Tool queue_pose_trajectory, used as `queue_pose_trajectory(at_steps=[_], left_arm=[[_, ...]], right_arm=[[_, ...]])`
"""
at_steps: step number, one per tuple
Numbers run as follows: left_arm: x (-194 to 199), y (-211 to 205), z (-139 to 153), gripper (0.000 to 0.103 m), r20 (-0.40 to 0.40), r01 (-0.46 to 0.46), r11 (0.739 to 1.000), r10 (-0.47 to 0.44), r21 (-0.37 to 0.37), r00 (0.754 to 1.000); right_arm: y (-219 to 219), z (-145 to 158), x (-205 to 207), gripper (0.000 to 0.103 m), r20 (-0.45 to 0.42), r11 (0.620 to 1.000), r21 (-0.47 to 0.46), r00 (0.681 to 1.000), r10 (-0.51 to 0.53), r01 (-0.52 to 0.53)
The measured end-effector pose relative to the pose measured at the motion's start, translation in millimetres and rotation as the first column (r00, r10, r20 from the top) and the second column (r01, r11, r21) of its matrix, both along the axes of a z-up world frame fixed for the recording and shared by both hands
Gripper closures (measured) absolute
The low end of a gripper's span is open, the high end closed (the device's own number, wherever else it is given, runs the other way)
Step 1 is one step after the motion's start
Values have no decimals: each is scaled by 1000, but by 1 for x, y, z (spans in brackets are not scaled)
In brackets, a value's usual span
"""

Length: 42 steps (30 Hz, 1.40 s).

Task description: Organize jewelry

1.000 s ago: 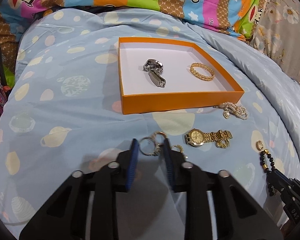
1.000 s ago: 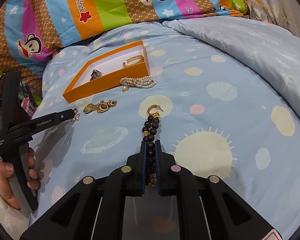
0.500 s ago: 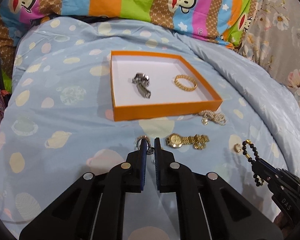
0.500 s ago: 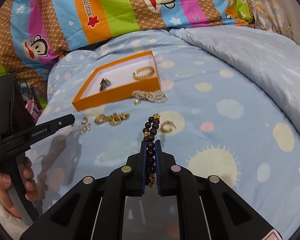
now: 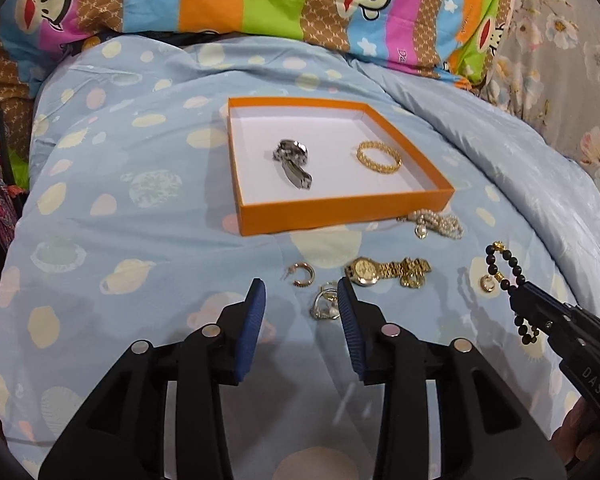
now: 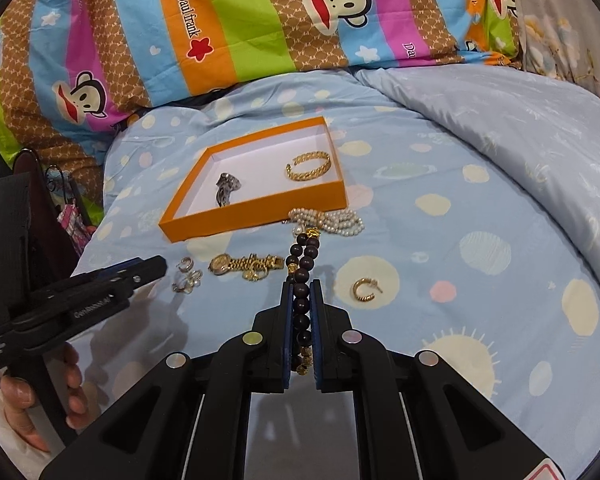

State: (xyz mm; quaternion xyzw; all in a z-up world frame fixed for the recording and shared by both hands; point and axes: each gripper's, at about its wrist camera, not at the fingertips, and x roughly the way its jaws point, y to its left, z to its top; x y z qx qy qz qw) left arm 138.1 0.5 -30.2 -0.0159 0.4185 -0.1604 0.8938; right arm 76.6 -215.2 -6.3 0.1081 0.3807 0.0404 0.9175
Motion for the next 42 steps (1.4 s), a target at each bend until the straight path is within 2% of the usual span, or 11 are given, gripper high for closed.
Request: queue_pose_trajectory(at_steps=[6, 14, 21, 23, 25, 26, 32, 42], left_arm=[[-6, 6, -7, 67, -20, -12, 1000, 11, -7, 1000], [-20, -13, -10, 67, -25, 42, 999, -42, 0, 999], [-9, -27, -16, 70, -46, 46, 999, -46, -2, 998], [-7, -26, -17, 75, -46, 41, 999, -41, -9, 998], [-5, -26, -17, 89, -50, 46, 999, -46, -18, 998], [-4, -26, -18, 92, -51, 44, 999, -45, -19, 998], [-4, -25, -17, 97, -41, 45, 999, -46, -22, 998], [0, -24, -15, 95, -31, 36, 999, -37, -27, 999]], right_arm=[[0, -5, -4, 95, -10, 1000, 5, 1000, 4, -4], [0, -10, -3, 95, -18, 1000, 14, 1000, 8, -8], [0, -10, -5, 95, -16, 1000, 14, 1000, 4, -4], [-1, -11, -6, 95, -16, 1000, 15, 1000, 3, -3], [-3, -12, -6, 95, -18, 1000, 19, 1000, 1, -1], [-3, -12, -6, 95, -19, 1000, 20, 1000, 1, 0], [-4, -14, -6, 95, -22, 1000, 23, 1000, 2, -1], [-3, -16, -5, 95, -25, 1000, 24, 1000, 2, -1]])
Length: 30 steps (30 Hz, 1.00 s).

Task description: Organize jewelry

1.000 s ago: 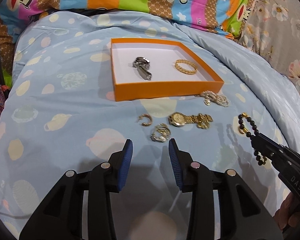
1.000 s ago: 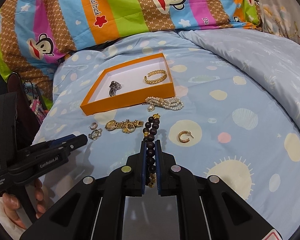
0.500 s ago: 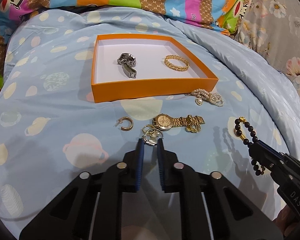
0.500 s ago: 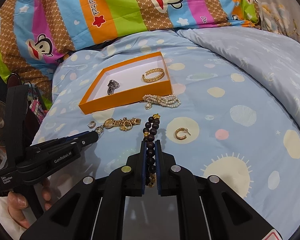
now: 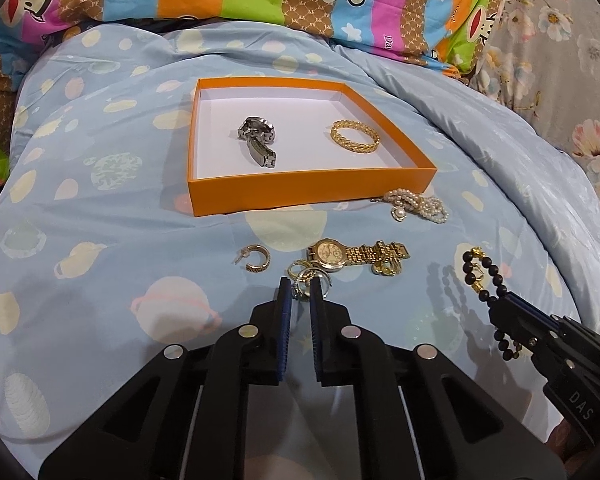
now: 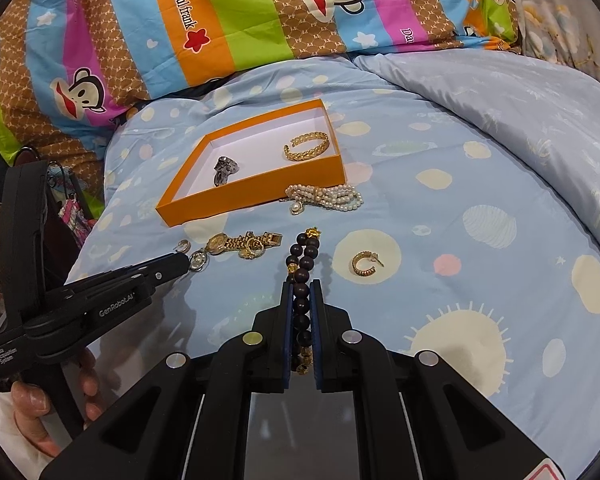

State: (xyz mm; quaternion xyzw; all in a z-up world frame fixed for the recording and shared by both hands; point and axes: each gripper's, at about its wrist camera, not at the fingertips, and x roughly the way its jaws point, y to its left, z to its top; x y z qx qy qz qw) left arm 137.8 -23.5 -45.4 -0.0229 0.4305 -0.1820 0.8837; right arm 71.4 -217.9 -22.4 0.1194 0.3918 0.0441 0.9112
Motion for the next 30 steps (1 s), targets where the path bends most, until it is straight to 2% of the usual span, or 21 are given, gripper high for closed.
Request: queue_pose_trajectory(at_steps=[3, 4, 6, 7, 12, 16, 22, 30], left_arm=[[0, -3, 1, 85, 5, 13, 1000, -13, -3, 1000], [-1, -4, 2, 75, 12, 17, 1000, -17, -4, 1000], [-3, -7, 5, 64, 32, 19, 1000, -19, 3, 999], [-3, -9, 5, 63, 37, 21, 1000, -22, 13, 999], [3, -12, -2, 65, 7, 29, 999, -30, 22, 1000], [5, -11, -4, 72, -4, 32, 999, -32, 16, 999], [6, -11, -5, 87, -13, 38, 999, -38, 5, 999], [-2, -9, 3, 92, 4, 45, 999, -45, -10, 999]], right_arm=[[0, -1, 0, 95, -3, 1000, 1, 1000, 0, 0], [1, -2, 1, 95, -4, 1000, 1, 1000, 0, 0], [1, -3, 1, 95, -6, 1000, 3, 1000, -1, 1], [1, -3, 1, 95, -7, 1000, 4, 1000, -2, 2], [1, -3, 2, 95, -7, 1000, 5, 1000, -2, 2], [0, -4, 2, 95, -9, 1000, 9, 1000, -4, 4], [1, -4, 2, 95, -9, 1000, 9, 1000, -5, 5], [0, -1, 2, 95, -5, 1000, 9, 1000, -7, 7]])
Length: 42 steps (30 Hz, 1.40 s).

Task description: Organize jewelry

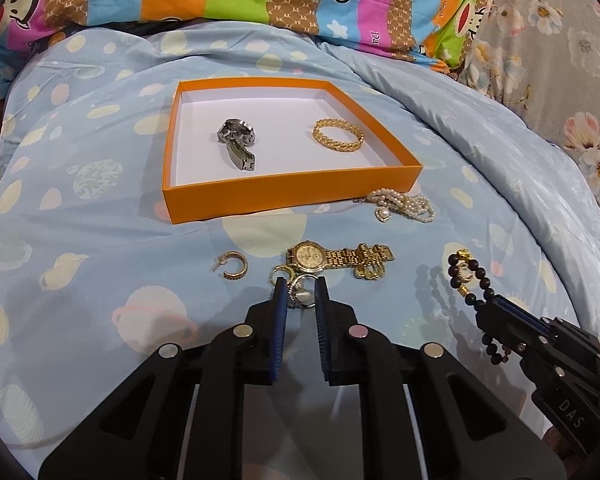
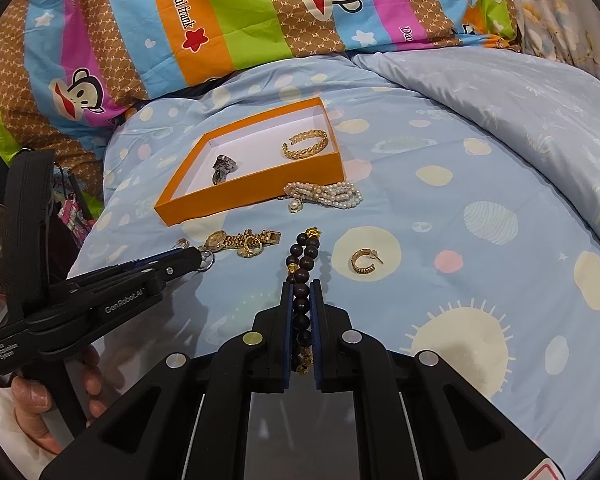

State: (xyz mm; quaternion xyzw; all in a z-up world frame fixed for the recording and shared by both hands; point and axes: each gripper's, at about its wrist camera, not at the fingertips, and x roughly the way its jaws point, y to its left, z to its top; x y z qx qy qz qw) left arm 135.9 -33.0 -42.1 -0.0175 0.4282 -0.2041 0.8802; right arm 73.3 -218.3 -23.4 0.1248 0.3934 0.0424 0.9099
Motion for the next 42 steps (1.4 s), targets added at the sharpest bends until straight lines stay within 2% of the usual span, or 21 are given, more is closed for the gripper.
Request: queue_pose_trajectory(at_steps=[2, 8, 11, 16, 19, 23, 24, 26, 35, 42], left_arm=[[-3, 1, 2, 97, 1, 5, 1000, -5, -6, 1000], [-7, 2, 2, 96, 2, -3, 1000, 3, -14, 1000], [-6, -1, 0, 82, 11, -13, 1000, 13, 7, 1000], [-1, -6, -3, 79, 13, -12, 999, 11, 36, 1000], [-1, -12, -4, 73, 21, -4, 998, 3, 58, 1000], [1, -18, -7, 74, 5, 10, 998, -10, 68, 1000], [1, -18, -7, 77, 4, 11, 998, -11, 66, 1000], [1, -19, -7, 93, -3, 21, 998, -21, 61, 1000], [-9, -20, -2, 94, 11, 48, 998, -48, 32, 999], [-19, -10, 22, 94, 48, 27, 1000, -26, -9, 999]], right_arm=[[0, 1, 0, 95, 1, 1000, 1, 1000, -1, 1], [0, 1, -1, 95, 0, 1000, 5, 1000, 1, -1], [1, 0, -2, 95, 0, 1000, 4, 1000, 3, -3], [1, 0, -2, 95, 1, 1000, 4, 1000, 3, -3], [1, 0, -2, 95, 1, 1000, 5, 1000, 2, -2], [1, 0, -3, 95, 0, 1000, 7, 1000, 1, -1], [0, 0, -3, 95, -1, 1000, 8, 1000, 1, -1], [-1, -1, -3, 95, -1, 1000, 10, 1000, 0, 0], [-2, -1, -3, 95, 0, 1000, 12, 1000, -4, 4], [-3, 10, 0, 95, 23, 1000, 19, 1000, 11, -11]])
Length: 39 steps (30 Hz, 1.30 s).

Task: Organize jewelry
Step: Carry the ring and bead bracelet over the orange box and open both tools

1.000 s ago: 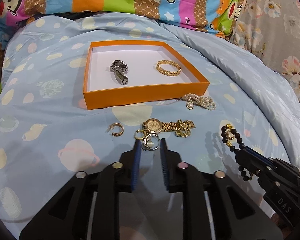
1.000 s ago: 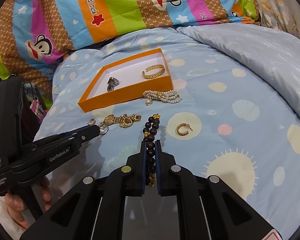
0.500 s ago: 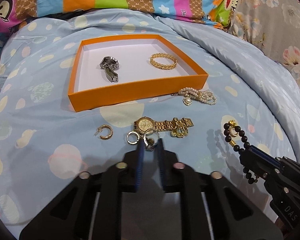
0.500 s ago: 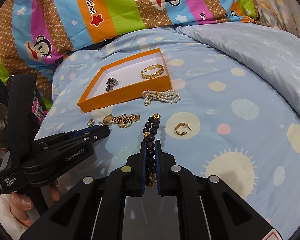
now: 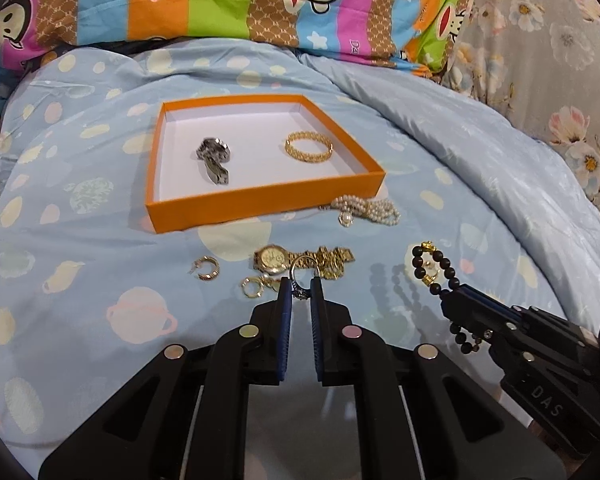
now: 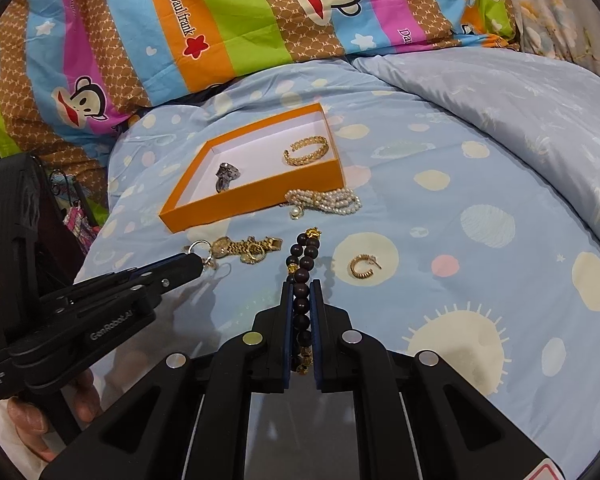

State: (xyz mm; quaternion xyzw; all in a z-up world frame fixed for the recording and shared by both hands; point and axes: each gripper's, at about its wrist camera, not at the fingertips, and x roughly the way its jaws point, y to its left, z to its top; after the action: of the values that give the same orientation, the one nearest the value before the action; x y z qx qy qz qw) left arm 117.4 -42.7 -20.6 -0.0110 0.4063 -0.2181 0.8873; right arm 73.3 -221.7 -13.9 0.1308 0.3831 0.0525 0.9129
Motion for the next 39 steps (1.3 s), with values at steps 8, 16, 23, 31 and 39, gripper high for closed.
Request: queue_pose_trajectory(at_steps=[8, 16, 23, 31, 39], left_arm=[[34, 15, 38, 94, 90, -59, 998, 59, -4, 994], [92, 18, 29, 94, 88, -108, 994, 105, 28, 991], [117, 19, 9, 94, 49, -124, 992, 123, 18, 991], [116, 20, 4, 78, 58, -149, 989, 148, 12, 987], [79, 42, 24, 59, 101, -180, 984, 180, -11, 978]], right_arm=[[7, 36, 43, 95, 86, 999, -9, 995, 44, -43], [16, 31, 116, 95, 38, 998, 9, 998, 55, -55], [22, 10, 145, 95, -8, 998, 22, 998, 63, -63], [12, 7, 136, 91, 7, 998, 51, 999, 38, -38], [1, 20, 89, 82, 58, 999, 26, 998, 25, -26]])
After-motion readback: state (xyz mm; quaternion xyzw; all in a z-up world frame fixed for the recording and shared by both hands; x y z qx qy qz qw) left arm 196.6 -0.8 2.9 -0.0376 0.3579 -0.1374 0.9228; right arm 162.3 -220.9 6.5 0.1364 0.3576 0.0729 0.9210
